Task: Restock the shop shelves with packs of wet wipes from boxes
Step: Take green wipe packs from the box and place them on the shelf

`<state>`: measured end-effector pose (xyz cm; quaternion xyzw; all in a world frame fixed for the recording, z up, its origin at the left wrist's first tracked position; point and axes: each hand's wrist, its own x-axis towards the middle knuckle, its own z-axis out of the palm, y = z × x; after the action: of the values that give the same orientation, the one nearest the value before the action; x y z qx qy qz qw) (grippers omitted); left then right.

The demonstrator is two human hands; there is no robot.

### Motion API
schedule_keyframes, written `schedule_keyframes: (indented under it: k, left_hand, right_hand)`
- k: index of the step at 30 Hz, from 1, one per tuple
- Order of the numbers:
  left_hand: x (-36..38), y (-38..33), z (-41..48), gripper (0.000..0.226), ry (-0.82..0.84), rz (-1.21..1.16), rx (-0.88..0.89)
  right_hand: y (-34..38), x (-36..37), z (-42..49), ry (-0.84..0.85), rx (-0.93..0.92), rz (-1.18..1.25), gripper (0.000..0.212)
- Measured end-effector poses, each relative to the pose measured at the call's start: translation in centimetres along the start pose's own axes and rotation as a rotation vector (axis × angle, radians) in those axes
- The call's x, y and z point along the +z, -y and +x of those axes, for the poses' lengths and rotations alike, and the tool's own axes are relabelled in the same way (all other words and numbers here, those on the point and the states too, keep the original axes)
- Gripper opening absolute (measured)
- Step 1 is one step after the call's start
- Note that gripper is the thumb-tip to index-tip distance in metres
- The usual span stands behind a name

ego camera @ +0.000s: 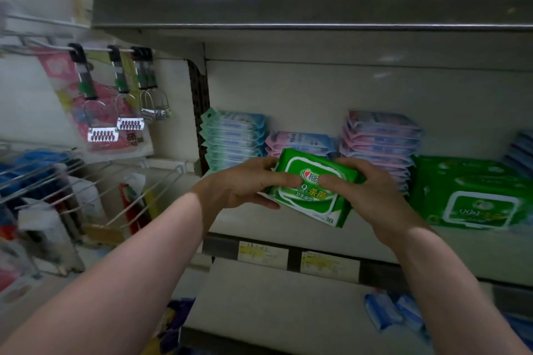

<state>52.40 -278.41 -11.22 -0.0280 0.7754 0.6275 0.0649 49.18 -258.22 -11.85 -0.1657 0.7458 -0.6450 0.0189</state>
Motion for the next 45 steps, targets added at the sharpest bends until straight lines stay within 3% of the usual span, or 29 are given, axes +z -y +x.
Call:
schedule_keyframes:
  k: [11, 16, 21, 28, 37, 45]
  left_hand:
    - [-0.9, 0.8, -1.0, 0.033, 0.01, -0.035, -0.013]
    - [-0.6, 0.9, -0.9, 0.026, 0.056, -0.039, -0.007]
    - [0.0, 1.2, -0.9, 0.034, 0.122, -0.011, -0.006]
    - [2.3, 1.5, -0.3, 0.039, 0.206, -0.018, 0.013]
    - [4.6, 0.8, 0.9, 0.037, 0.203, 0.002, -0.001]
    - [11.2, -0.7, 4.4, 0.036, 0.147, -0.03, -0.013]
  right_hand:
    - [0.2, 1.4, -1.0, 0.003, 0.012, -0.016, 0.052]
    - [0.3, 1.5, -1.6, -0.058, 0.033, -0.044, 0.051]
    - [0.0, 1.6, -3.3, -0.15, 0.022, -0.067, 0.038]
    - [-0.2, 0.1, -5.2, -0.254, 0.041, -0.086, 0.039]
    - [-1.3, -2.6, -4.5, -0.232, 0.034, -0.089, 0.042]
    - [-1.9, -10.3, -2.7, -0.144, 0.046, -0.155, 0.048]
